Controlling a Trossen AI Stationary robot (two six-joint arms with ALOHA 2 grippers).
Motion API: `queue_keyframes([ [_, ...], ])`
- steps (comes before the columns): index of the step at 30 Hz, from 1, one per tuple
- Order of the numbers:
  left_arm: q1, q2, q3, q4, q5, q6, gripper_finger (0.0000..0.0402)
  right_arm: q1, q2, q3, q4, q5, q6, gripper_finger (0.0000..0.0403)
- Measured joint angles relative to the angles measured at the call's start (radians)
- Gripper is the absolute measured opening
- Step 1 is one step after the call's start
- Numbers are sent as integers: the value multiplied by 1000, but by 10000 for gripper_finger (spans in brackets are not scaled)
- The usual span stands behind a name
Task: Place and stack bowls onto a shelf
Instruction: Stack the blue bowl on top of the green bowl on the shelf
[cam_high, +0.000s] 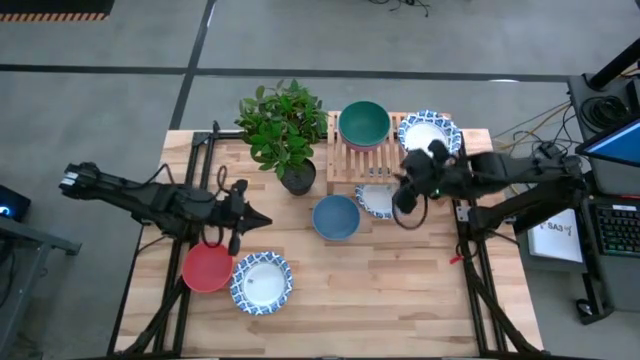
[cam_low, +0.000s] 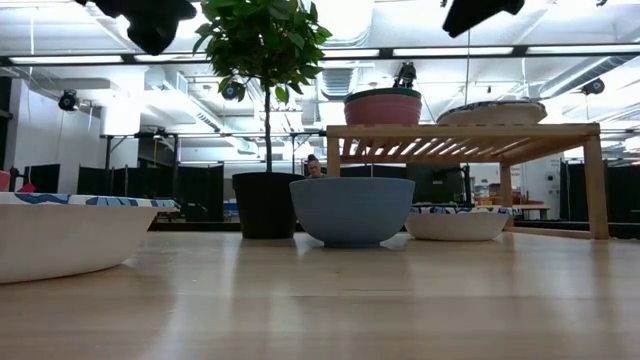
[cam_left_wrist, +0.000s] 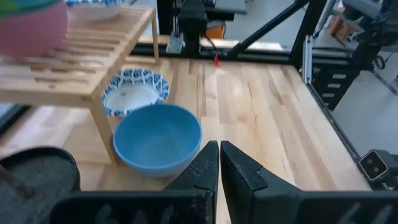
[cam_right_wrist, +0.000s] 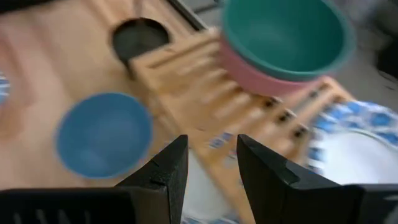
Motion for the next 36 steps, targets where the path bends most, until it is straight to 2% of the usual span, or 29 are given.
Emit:
queue_keyframes([
  [9, 0, 85, 0, 2, 0, -46, 0, 148, 31, -176, 328, -13, -98, 128],
  [17, 0, 97, 0, 29, 0, -49, 0, 169, 179, -205, 519, -172, -223, 128],
  [28, 0, 95, 2, 45, 0, -49, 0, 167, 440, -147, 546, -254, -301, 128],
  [36, 0, 95, 2, 57, 0, -49, 0, 142, 565, -123, 546, -326, -329, 128],
])
